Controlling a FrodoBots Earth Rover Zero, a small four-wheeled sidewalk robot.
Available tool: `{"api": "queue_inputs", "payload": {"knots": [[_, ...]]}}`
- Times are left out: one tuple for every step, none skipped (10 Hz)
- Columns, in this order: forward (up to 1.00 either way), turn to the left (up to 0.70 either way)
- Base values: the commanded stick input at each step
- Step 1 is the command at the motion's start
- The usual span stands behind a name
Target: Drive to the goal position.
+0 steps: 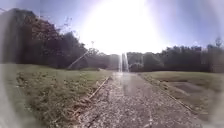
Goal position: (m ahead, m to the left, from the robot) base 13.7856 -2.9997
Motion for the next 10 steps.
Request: {"api": "queue_inputs", "payload": {"knots": [[1.0, -0.1], [1.0, -0.27], [1.0, -0.37], [1.0, -0.2], [1.0, -0.03], [1.0, 0.02], [1.0, 0.02], [1.0, 0.02], [1.0, 0.02], [1.0, 0.0]]}}
